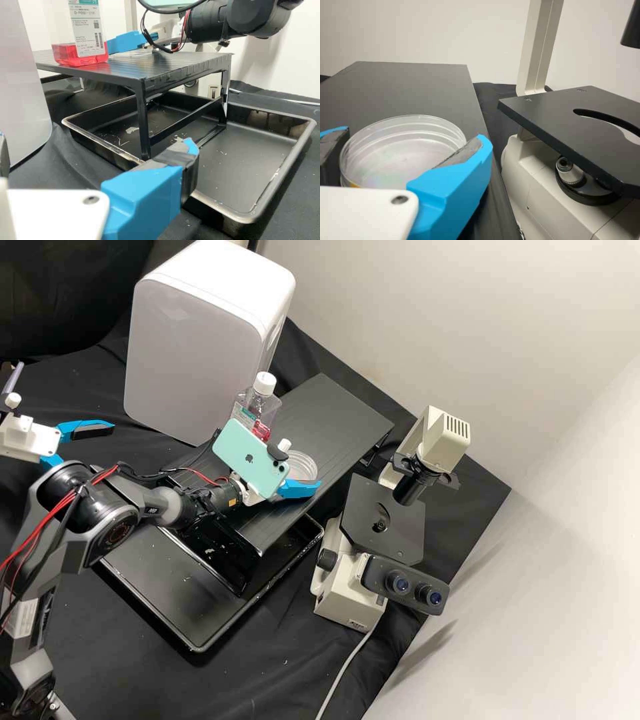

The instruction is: Place the lid on the petri dish

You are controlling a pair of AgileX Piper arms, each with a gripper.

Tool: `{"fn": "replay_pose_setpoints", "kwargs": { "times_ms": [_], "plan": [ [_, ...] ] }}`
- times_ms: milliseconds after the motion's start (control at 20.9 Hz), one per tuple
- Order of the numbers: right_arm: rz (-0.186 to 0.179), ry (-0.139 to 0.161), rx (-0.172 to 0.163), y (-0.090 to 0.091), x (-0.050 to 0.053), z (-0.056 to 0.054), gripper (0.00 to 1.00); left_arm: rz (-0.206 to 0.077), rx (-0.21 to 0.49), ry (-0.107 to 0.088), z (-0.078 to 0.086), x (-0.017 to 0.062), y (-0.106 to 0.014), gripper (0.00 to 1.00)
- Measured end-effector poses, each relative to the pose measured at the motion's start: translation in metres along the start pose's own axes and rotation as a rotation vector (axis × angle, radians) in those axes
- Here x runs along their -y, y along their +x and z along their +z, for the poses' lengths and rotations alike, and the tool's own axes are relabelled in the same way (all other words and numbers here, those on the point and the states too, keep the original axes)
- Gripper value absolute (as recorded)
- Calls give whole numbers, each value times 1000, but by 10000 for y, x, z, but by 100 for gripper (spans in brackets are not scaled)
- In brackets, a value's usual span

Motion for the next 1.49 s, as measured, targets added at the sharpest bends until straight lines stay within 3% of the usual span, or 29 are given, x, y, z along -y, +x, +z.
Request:
{"fn": "replay_pose_setpoints", "kwargs": {
  "times_ms": [192,1486],
  "plan": [
    [-4,-26,3,1,15,-1,100,0,0,0,0,0,0,100],
    [-4,-23,13,-12,35,9,100,-1,4,1,9,2,2,100]
  ]
}}
